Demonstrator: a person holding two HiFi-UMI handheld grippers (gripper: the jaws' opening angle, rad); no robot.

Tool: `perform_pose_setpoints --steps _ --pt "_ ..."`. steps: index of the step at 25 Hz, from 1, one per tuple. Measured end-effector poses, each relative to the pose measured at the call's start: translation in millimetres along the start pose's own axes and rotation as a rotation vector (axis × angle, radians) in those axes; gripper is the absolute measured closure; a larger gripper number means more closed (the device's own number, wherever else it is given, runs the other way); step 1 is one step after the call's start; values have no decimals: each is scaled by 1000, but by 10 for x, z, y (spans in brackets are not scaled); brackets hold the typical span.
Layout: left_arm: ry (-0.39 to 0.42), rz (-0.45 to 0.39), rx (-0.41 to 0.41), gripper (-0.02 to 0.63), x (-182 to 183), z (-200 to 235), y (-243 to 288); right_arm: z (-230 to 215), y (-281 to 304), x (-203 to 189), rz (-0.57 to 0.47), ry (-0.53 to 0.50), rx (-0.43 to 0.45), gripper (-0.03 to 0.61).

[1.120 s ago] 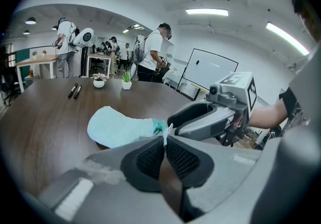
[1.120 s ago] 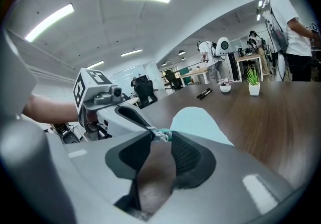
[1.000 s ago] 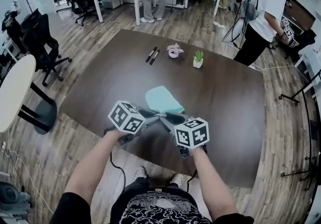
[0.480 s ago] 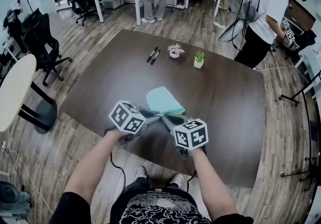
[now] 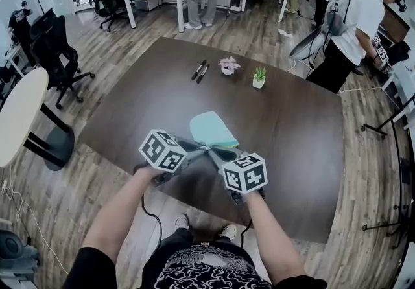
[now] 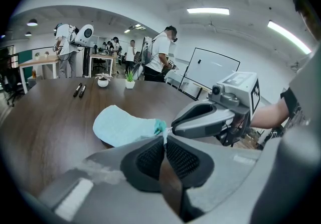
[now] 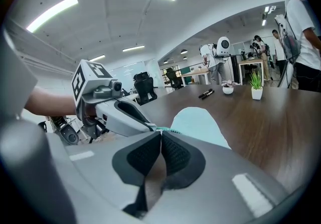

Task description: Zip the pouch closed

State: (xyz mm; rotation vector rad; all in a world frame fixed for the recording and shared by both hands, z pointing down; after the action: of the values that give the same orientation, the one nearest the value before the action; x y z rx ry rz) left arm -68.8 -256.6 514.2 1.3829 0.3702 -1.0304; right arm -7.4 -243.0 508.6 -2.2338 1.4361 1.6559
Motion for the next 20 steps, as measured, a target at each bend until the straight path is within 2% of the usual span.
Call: perform_pose_setpoints --steps 20 --pt "-25 3 36 594 -141 47 -158 14 49 -32 12 44 -27 572"
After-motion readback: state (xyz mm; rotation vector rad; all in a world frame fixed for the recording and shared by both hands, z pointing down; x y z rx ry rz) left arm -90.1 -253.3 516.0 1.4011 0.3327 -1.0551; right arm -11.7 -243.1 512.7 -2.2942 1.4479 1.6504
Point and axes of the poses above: the fingertips, and each gripper's own axes: y forward along the fingers, z to its left, x out of its top, the point moved 3 cm from there along -y, backward along the fingers, and after that the axes turned 9 degrees about y, right-handed, at the moved point
